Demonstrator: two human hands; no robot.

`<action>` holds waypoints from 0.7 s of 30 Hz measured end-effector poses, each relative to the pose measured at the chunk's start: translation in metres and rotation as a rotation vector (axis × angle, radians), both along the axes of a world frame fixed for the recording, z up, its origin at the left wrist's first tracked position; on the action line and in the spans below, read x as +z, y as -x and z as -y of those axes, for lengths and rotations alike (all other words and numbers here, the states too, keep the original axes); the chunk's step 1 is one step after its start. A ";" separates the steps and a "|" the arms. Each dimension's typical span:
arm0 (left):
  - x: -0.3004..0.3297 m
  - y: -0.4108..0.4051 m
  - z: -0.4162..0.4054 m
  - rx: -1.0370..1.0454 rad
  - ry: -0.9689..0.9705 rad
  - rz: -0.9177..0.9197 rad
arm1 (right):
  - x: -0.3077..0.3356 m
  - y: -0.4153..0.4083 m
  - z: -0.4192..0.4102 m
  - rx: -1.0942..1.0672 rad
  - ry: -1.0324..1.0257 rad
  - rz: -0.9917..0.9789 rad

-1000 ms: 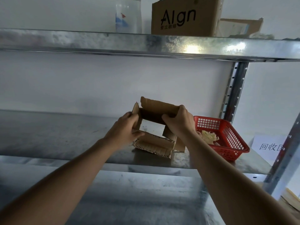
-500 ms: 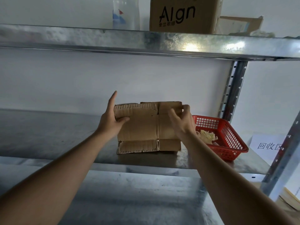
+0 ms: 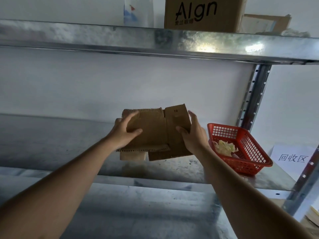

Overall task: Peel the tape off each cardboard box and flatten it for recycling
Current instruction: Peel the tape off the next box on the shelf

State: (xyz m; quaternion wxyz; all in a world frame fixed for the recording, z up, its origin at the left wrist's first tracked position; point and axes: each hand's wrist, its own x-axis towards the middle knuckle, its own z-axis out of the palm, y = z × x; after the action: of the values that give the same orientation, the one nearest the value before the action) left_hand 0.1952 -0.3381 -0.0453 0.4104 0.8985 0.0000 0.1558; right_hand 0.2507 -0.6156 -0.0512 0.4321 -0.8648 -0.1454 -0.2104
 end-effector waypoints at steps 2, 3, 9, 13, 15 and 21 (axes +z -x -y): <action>-0.003 -0.003 0.002 0.072 -0.106 -0.079 | -0.001 -0.004 -0.002 -0.034 0.091 -0.050; -0.005 -0.005 0.004 0.092 -0.164 -0.112 | -0.004 -0.005 -0.004 -0.047 0.140 -0.088; -0.020 -0.006 0.015 0.087 -0.569 -0.202 | -0.034 -0.001 -0.011 -0.083 0.491 -0.253; -0.033 -0.010 0.016 0.021 -0.673 -0.290 | -0.048 -0.002 -0.017 -0.103 0.683 -0.291; -0.039 -0.012 0.014 -0.002 -0.691 -0.337 | -0.050 -0.003 -0.018 -0.086 0.753 -0.278; -0.054 -0.013 0.021 -0.031 -0.791 -0.290 | -0.061 0.001 -0.024 0.218 0.765 -0.275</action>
State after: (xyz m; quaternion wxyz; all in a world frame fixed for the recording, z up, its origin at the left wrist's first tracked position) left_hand 0.2083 -0.3594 -0.0990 0.0318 0.9993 -0.0155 0.0095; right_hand 0.2493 -0.5915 -0.1118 0.1152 -0.9624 -0.2448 0.0229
